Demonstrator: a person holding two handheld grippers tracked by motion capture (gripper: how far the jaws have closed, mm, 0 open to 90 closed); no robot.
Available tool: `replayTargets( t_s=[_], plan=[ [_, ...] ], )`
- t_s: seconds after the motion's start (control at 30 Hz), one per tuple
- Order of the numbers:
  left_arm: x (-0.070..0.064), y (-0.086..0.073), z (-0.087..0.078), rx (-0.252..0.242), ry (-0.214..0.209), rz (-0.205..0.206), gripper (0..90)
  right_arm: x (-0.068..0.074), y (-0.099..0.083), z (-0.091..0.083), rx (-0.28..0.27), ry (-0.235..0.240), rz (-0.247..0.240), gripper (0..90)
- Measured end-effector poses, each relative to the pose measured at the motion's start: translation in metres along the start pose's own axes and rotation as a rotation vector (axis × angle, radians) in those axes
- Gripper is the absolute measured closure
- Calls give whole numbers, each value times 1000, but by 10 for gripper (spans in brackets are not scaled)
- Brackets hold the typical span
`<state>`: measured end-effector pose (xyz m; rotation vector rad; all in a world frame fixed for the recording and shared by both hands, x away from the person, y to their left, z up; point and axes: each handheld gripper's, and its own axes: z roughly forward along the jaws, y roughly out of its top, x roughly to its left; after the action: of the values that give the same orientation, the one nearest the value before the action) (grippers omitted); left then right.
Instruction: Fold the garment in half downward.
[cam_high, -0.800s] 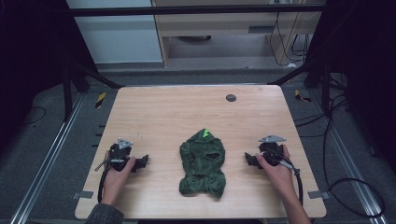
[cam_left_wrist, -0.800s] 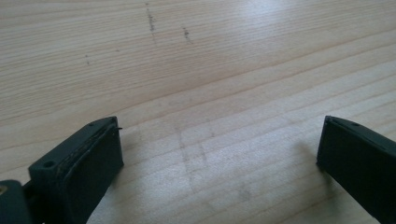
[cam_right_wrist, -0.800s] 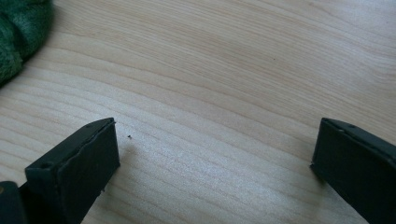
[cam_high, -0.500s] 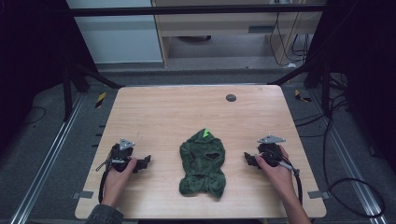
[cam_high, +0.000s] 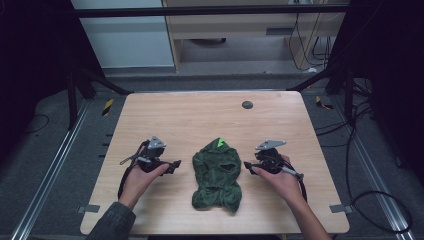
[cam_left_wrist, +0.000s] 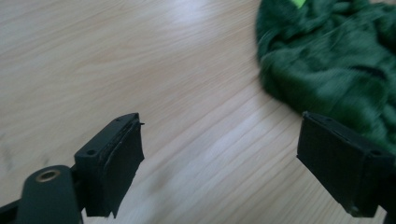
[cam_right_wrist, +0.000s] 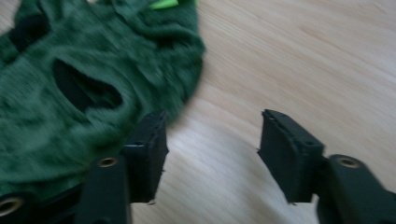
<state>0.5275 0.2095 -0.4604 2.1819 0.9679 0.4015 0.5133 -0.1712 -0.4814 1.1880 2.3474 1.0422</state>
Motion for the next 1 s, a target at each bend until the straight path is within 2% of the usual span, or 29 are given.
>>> replayTargets(
  t_s=[0.03, 0.07, 0.1, 0.13, 0.27, 0.4, 0.5, 0.6, 0.67, 0.87, 1.0],
  plan=[
    [0, 0, 0, 0, 0, 0, 174, 0, 0, 0, 0, 0, 0, 456],
    [-4, 10, 8, 18, -14, 33, 174, 2, 4, 1, 0, 15, 0, 488],
    [-4, 12, 11, 20, -17, 37, 215, 2, 12, 5, 2, 32, -15, 547],
    [-6, 18, 16, 23, -20, 48, 226, 2, 13, 6, 2, 35, -17, 569],
    [-8, 33, 30, 16, -31, 61, 327, 0, 28, 12, 1, 55, -31, 657],
    [-11, 45, 39, 10, -49, 75, 389, 0, 39, 21, 13, 66, -43, 690],
    [-15, 50, 47, 18, -69, 75, 409, 2, 44, 27, 21, 72, -44, 684],
    [-19, 54, 53, 29, -74, 95, 408, 3, 47, 34, 33, 71, -51, 658],
    [-20, 54, 57, 24, -78, 88, 397, 3, 48, 38, 35, 70, -49, 639],
    [-23, 51, 67, 77, -83, 102, 387, 3, 46, 51, 66, 76, -29, 573],
    [-21, 47, 70, 78, -86, 84, 393, 5, 46, 53, 73, 82, -34, 554]
  ],
)
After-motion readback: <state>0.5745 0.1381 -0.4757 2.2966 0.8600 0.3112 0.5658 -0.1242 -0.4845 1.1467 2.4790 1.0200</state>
